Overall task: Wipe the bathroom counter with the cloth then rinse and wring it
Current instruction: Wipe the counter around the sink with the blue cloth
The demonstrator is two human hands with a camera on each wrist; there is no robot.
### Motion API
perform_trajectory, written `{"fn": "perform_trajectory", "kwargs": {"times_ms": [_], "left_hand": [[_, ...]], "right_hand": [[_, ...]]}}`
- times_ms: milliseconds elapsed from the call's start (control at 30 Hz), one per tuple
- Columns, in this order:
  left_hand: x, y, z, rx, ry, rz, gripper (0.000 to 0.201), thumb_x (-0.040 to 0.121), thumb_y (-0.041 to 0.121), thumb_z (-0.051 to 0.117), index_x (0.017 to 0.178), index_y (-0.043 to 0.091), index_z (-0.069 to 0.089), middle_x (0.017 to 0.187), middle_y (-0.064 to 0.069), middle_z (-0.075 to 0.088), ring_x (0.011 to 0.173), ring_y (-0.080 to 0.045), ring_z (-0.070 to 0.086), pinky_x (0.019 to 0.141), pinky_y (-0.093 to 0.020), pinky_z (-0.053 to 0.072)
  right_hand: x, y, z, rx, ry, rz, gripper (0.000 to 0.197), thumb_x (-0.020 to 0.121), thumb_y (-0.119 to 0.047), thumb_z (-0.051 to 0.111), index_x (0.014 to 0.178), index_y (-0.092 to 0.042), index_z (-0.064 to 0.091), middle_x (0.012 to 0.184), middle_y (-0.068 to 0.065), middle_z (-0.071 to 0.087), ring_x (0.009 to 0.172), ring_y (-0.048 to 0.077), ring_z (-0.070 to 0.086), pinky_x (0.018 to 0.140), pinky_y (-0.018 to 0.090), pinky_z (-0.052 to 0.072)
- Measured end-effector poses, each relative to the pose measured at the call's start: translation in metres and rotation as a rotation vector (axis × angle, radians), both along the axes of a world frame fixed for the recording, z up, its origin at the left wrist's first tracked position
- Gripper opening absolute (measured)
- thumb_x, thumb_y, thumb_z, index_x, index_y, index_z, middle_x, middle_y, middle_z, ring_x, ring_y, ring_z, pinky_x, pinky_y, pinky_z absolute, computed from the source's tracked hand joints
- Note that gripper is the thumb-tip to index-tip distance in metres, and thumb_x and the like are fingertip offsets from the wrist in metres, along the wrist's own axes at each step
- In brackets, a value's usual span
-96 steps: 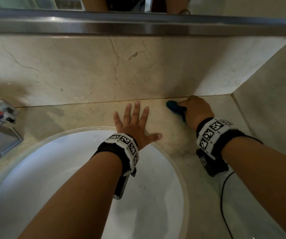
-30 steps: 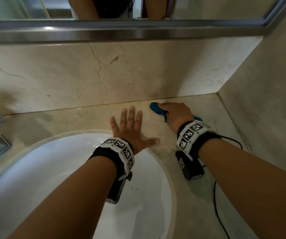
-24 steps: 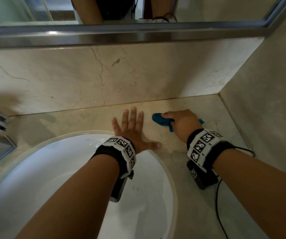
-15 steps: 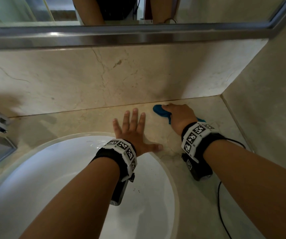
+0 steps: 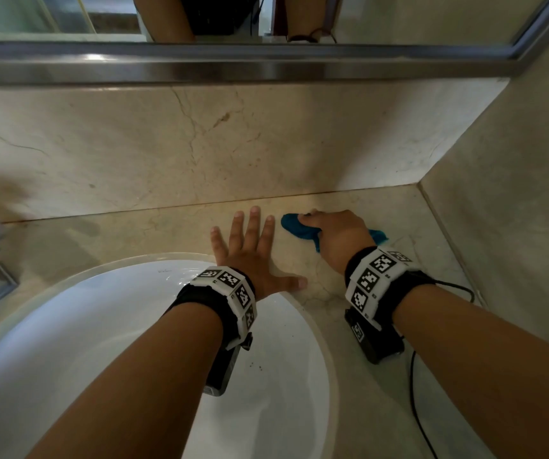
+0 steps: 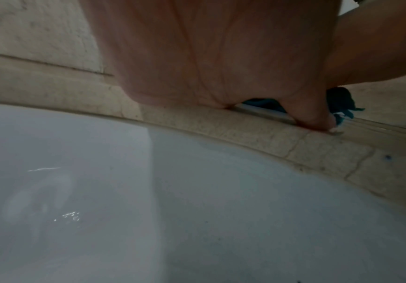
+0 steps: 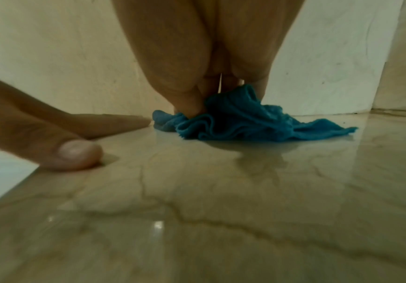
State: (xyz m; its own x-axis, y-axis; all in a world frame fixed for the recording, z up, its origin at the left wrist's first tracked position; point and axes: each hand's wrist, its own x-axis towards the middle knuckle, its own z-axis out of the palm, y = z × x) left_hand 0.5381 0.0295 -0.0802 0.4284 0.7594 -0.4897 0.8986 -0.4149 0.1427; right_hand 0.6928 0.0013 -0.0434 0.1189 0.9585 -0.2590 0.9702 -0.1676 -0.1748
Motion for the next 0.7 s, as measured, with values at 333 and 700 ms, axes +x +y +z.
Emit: {"fn": "perform_trajectory", "kwargs": {"times_ms": [333, 700], "left_hand": [[-0.001, 0.000, 0.001, -0.007, -0.009, 0.000, 0.120, 0.063, 0.090, 0.038, 0.142, 0.029, -0.029, 0.147, 0.002, -0.041, 0.136, -0.025, -0.036, 0.108, -0.060, -0.018], [0.000, 0.000, 0.004, -0.015, 0.011, 0.003, 0.121, 0.063, 0.089, 0.040, 0.142, 0.029, -0.029, 0.146, 0.001, -0.042, 0.136, -0.025, -0.036, 0.109, -0.061, -0.015]], "right_hand": [[0.028, 0.021, -0.002, -0.084, 0.042, -0.135, 0.052, 0.098, -0.014, 0.042, 0.147, -0.023, 0.027, 0.150, 0.007, 0.035, 0.133, 0.027, 0.037, 0.110, 0.029, 0.026], [0.000, -0.027, -0.011, 0.046, 0.272, 0.079, 0.046, 0.093, -0.002, 0.046, 0.136, -0.017, 0.047, 0.143, 0.011, 0.045, 0.129, 0.026, 0.045, 0.111, 0.033, 0.030]]}}
